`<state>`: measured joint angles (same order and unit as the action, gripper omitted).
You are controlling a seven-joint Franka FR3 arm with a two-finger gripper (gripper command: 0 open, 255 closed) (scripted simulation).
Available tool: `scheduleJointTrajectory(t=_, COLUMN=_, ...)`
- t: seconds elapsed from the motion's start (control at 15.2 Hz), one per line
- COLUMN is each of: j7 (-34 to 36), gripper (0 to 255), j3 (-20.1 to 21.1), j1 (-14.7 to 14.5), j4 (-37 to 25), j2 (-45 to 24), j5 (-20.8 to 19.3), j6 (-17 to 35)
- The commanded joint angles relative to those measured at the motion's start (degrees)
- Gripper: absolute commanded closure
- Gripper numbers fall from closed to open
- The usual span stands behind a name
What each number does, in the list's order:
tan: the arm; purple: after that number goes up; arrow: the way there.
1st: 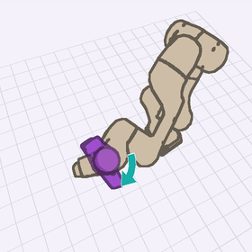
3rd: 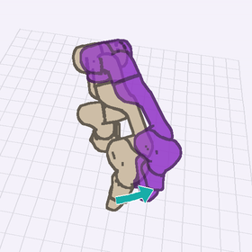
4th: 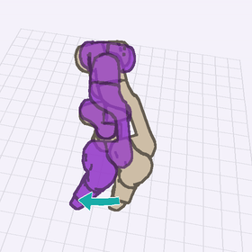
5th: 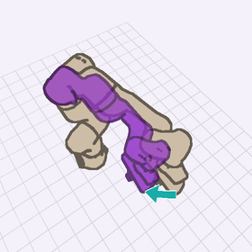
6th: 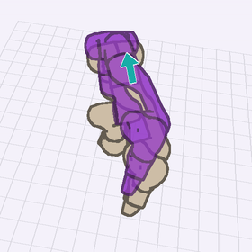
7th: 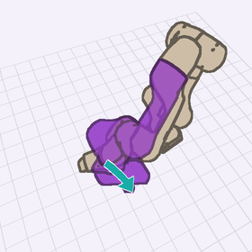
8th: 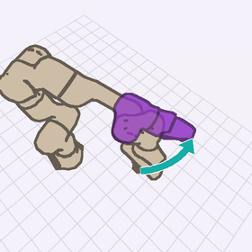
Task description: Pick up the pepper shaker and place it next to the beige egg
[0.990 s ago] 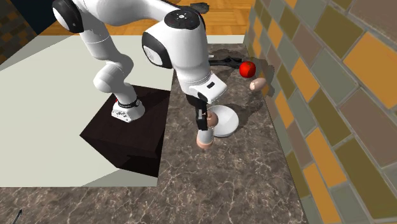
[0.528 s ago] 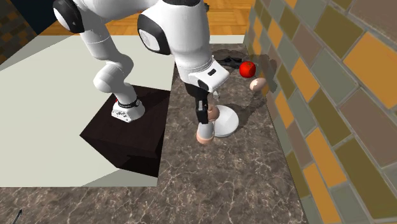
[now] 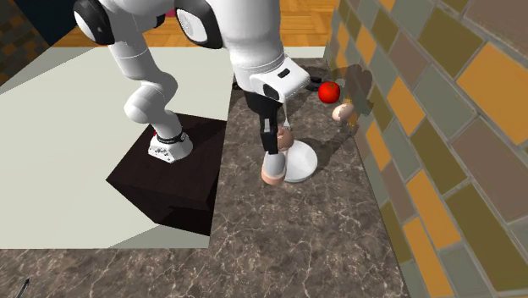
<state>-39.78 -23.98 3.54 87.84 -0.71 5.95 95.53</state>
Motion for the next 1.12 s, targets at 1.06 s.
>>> scheduleJointTrajectory(t=1.06, j7=10.97, gripper=255, j3=4.94, j1=-5.66, j4=-4.78, j2=-0.2, j5=-1.41, j6=-3.66)
